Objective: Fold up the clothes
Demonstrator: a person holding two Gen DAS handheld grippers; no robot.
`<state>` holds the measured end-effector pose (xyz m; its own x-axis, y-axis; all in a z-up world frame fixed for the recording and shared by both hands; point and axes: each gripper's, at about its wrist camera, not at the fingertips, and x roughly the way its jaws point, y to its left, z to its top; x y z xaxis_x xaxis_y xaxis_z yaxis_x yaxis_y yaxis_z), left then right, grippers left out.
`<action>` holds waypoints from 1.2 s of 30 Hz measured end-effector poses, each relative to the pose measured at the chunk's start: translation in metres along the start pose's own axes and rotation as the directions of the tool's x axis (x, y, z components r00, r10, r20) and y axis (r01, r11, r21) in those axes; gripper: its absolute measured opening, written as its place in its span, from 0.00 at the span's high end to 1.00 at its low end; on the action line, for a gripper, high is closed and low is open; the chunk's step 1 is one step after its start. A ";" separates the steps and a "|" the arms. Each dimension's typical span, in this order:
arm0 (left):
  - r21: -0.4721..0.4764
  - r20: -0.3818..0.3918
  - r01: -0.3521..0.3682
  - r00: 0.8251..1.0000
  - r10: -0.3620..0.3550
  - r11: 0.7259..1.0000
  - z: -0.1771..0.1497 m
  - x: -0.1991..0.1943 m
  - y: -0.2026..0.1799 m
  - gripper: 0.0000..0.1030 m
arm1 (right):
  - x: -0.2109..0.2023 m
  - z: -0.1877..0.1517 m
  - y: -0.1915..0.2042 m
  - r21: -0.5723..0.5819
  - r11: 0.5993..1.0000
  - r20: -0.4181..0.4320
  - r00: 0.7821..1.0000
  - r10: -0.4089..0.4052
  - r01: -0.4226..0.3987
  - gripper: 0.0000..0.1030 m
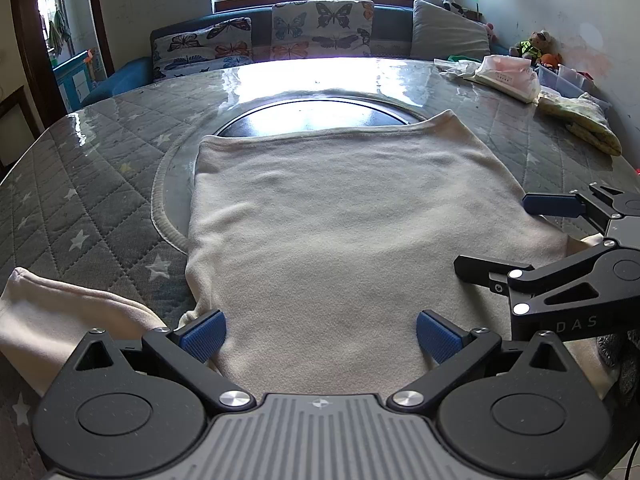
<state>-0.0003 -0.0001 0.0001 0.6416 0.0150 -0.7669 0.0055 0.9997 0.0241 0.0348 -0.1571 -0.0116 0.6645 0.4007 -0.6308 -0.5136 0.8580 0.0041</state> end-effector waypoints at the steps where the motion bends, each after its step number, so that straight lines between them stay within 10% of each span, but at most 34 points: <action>1: 0.001 0.000 -0.001 1.000 0.001 1.000 0.000 0.000 0.000 0.00 | 0.000 0.000 0.000 0.000 1.000 0.000 1.000 0.000 0.000 0.00; 36: 0.024 0.006 0.019 1.000 -0.019 1.000 -0.002 -0.002 0.002 0.00 | -0.003 -0.001 -0.002 0.002 0.999 -0.006 0.999 0.041 -0.041 0.00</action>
<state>-0.0030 0.0016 -0.0001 0.6462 -0.0041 -0.7632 0.0363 0.9990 0.0253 0.0327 -0.1603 -0.0104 0.6398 0.4339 -0.6344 -0.5394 0.8415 0.0315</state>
